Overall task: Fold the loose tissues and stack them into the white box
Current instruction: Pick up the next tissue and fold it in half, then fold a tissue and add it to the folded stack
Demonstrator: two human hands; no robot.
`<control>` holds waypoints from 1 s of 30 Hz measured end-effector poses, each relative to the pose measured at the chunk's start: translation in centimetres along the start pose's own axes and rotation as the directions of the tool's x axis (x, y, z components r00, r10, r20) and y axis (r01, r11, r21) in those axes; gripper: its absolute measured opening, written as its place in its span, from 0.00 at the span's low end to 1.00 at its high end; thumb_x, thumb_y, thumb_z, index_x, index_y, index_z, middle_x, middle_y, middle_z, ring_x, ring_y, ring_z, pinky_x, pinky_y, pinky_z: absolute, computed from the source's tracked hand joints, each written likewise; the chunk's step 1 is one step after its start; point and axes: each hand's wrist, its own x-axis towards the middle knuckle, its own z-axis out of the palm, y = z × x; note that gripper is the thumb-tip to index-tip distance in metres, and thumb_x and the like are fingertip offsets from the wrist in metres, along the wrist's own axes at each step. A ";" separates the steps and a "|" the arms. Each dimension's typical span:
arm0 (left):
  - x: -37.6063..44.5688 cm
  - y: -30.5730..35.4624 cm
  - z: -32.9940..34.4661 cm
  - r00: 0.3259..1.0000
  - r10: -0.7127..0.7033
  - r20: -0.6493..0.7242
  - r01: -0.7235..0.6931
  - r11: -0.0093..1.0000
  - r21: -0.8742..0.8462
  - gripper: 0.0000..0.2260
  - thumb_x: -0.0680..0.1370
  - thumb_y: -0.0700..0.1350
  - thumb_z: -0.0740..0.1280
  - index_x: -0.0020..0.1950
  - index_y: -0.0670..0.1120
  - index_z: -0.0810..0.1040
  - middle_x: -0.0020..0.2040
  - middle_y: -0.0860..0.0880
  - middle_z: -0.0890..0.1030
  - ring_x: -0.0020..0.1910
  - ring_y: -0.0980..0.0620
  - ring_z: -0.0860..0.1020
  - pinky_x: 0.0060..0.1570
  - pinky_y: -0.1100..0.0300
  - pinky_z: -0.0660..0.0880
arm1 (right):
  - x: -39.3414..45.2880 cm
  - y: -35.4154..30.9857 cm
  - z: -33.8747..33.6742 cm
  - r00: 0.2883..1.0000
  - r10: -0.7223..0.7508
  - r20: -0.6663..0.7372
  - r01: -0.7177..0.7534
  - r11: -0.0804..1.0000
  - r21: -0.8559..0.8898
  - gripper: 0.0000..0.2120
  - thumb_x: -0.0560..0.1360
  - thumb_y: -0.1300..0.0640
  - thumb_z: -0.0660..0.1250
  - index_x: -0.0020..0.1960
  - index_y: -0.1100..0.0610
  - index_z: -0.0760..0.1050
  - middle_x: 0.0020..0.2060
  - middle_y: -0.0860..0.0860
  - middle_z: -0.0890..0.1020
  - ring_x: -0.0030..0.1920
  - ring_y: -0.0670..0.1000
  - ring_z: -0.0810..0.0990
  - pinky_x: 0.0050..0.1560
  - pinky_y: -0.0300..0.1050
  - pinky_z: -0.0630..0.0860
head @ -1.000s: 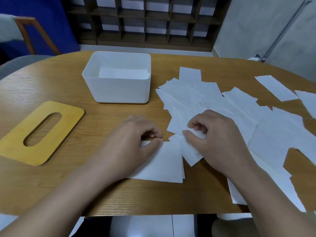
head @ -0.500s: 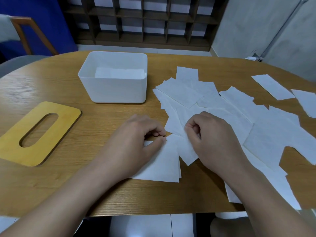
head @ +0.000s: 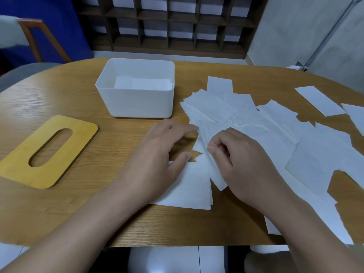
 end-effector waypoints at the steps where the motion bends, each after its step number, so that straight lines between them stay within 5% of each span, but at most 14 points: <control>1: 0.0 -0.2 0.1 1.000 0.018 -0.022 -0.017 0.999 0.039 0.26 0.79 0.42 0.76 0.77 0.56 0.79 0.69 0.57 0.76 0.68 0.55 0.74 0.69 0.63 0.70 | -0.2 -0.3 0.0 0.999 -0.037 0.024 0.036 0.998 0.046 0.09 0.87 0.54 0.64 0.48 0.47 0.76 0.42 0.40 0.76 0.46 0.45 0.76 0.43 0.32 0.66; 3: 0.1 -0.5 0.3 0.996 0.059 -0.066 -0.051 0.991 0.128 0.26 0.77 0.40 0.78 0.74 0.55 0.82 0.74 0.52 0.74 0.72 0.48 0.72 0.71 0.51 0.70 | -0.4 -0.7 0.2 0.991 -0.120 0.056 0.112 0.986 0.127 0.09 0.86 0.56 0.66 0.47 0.48 0.76 0.42 0.42 0.76 0.47 0.47 0.76 0.44 0.33 0.66; 6: 0.1 -0.8 0.2 0.985 0.113 -0.129 -0.090 0.982 0.167 0.12 0.78 0.44 0.78 0.61 0.55 0.88 0.75 0.50 0.75 0.75 0.43 0.70 0.69 0.43 0.69 | -0.4 -1.0 0.2 0.978 -0.194 0.077 0.175 0.964 0.202 0.09 0.87 0.55 0.65 0.48 0.48 0.75 0.44 0.43 0.77 0.49 0.49 0.77 0.48 0.40 0.71; 9: 0.0 -0.7 -0.7 0.978 0.135 -0.157 -0.112 0.983 0.149 0.04 0.83 0.48 0.73 0.54 0.55 0.88 0.67 0.56 0.81 0.70 0.47 0.74 0.66 0.46 0.68 | -0.5 -1.3 0.0 0.980 -0.200 0.010 0.186 0.928 0.323 0.05 0.87 0.48 0.65 0.56 0.48 0.77 0.49 0.41 0.80 0.55 0.49 0.81 0.53 0.45 0.77; 12: 0.0 -0.6 -1.9 0.983 0.121 -0.139 -0.104 0.987 0.123 0.05 0.85 0.48 0.70 0.56 0.55 0.87 0.53 0.59 0.84 0.57 0.51 0.79 0.59 0.47 0.73 | -0.9 -1.6 -0.5 0.980 -0.197 -0.037 0.198 0.925 0.325 0.19 0.81 0.39 0.70 0.67 0.47 0.77 0.56 0.39 0.82 0.62 0.45 0.81 0.58 0.39 0.78; 15: -0.2 0.3 -3.5 0.986 0.077 -0.149 -0.071 0.996 0.049 0.05 0.87 0.47 0.71 0.58 0.53 0.87 0.50 0.59 0.85 0.50 0.60 0.80 0.51 0.60 0.75 | -1.0 -1.9 -0.6 0.956 -0.238 -0.171 0.270 0.942 0.201 0.12 0.85 0.46 0.70 0.66 0.48 0.81 0.52 0.39 0.84 0.53 0.44 0.83 0.49 0.42 0.78; 18: -0.6 1.0 -5.0 0.990 -0.088 -0.113 0.070 0.986 -0.152 0.04 0.84 0.50 0.73 0.54 0.57 0.88 0.50 0.63 0.87 0.52 0.62 0.83 0.47 0.65 0.76 | -1.0 -1.8 -0.7 0.951 -0.147 -0.273 0.228 0.929 0.292 0.08 0.87 0.52 0.67 0.60 0.48 0.84 0.45 0.43 0.85 0.47 0.47 0.84 0.41 0.43 0.78; 22: -0.9 -0.2 -6.0 0.970 -0.236 0.053 0.242 0.935 -0.258 0.03 0.80 0.53 0.76 0.53 0.57 0.88 0.48 0.58 0.88 0.47 0.57 0.85 0.46 0.53 0.81 | -1.1 -1.7 -0.4 0.995 -0.056 -0.086 0.085 0.918 0.388 0.07 0.85 0.52 0.70 0.62 0.44 0.82 0.29 0.46 0.75 0.33 0.48 0.77 0.36 0.36 0.73; 27: -1.7 -0.8 -6.0 0.928 -0.318 0.195 0.354 0.914 -0.196 0.04 0.79 0.55 0.77 0.51 0.58 0.88 0.47 0.58 0.87 0.43 0.55 0.84 0.44 0.50 0.81 | -1.7 -2.1 0.2 0.996 -0.054 0.065 0.035 0.964 0.263 0.10 0.83 0.51 0.72 0.62 0.40 0.79 0.30 0.44 0.79 0.35 0.48 0.80 0.39 0.36 0.74; 30: -1.9 -0.7 -5.9 0.917 -0.315 0.247 0.354 0.925 -0.135 0.04 0.78 0.56 0.78 0.50 0.59 0.87 0.47 0.62 0.87 0.44 0.59 0.83 0.42 0.55 0.79 | -1.7 -2.1 0.2 0.996 -0.040 0.076 0.023 0.978 0.208 0.09 0.82 0.50 0.72 0.60 0.39 0.79 0.31 0.43 0.80 0.38 0.47 0.80 0.40 0.45 0.76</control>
